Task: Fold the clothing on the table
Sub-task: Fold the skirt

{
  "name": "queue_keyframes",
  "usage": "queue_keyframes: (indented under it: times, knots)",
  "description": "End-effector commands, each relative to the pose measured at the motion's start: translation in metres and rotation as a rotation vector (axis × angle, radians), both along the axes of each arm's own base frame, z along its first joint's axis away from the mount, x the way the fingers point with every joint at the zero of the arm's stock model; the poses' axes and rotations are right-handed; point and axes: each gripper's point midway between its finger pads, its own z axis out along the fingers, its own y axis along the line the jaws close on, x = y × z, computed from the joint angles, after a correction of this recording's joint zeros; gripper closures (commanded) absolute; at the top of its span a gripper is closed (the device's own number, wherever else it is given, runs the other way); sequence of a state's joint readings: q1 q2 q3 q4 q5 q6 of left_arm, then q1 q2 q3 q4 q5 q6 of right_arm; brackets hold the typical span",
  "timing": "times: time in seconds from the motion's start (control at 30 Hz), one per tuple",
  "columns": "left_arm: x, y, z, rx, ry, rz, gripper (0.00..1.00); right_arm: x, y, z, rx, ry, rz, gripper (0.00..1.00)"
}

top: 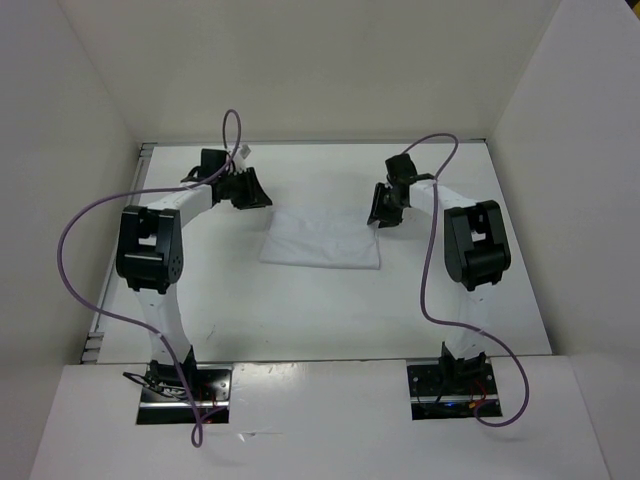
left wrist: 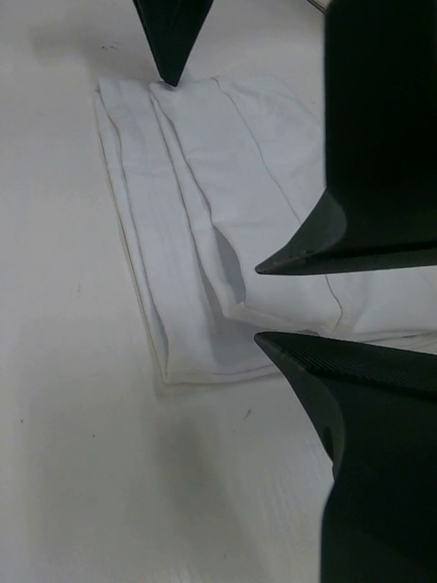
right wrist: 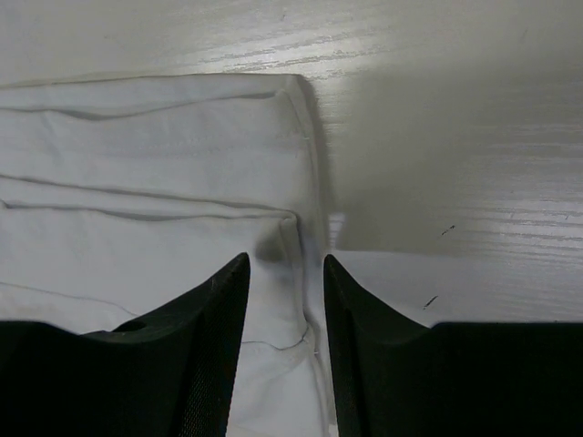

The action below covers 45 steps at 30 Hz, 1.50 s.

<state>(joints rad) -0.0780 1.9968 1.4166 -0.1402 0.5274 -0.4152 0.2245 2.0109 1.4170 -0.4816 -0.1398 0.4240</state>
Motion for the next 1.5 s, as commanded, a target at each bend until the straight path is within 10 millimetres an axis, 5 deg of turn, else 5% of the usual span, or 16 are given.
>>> queue_keyframes:
  times: [0.0,0.27,0.67,0.93,1.03,1.17,1.37,1.47]
  knots:
    - [0.013,-0.008,0.007,0.004,-0.093,-0.074,0.63,0.031,0.005,0.027,0.021,-0.117,0.017,0.56]
    - [0.004,-0.014,-0.023,0.012,-0.04,-0.104,0.65,0.034,0.008,0.018,0.031,-0.104,0.015,0.57]
    - [0.0,-0.025,-0.033,-0.033,-0.027,-0.136,0.65,0.028,0.012,0.01,0.06,-0.074,0.014,0.68]
    - [-0.006,-0.04,-0.044,-0.078,0.005,-0.168,0.72,0.026,0.014,0.004,0.07,-0.062,0.01,0.93]
    - [-0.008,-0.046,-0.043,-0.085,0.006,-0.184,0.78,0.028,0.01,0.003,0.054,-0.066,0.0,0.99]
    - [-0.012,-0.049,-0.045,-0.08,0.01,-0.198,1.0,0.027,0.011,0.014,0.045,-0.09,-0.009,1.0]
    - [-0.005,-0.038,-0.003,-0.021,-0.08,-0.136,1.0,0.03,0.002,0.04,0.016,-0.139,-0.057,1.0]
    - [-0.003,-0.031,0.0,-0.008,-0.065,-0.101,1.0,0.03,-0.002,0.049,0.002,-0.157,-0.069,1.0]
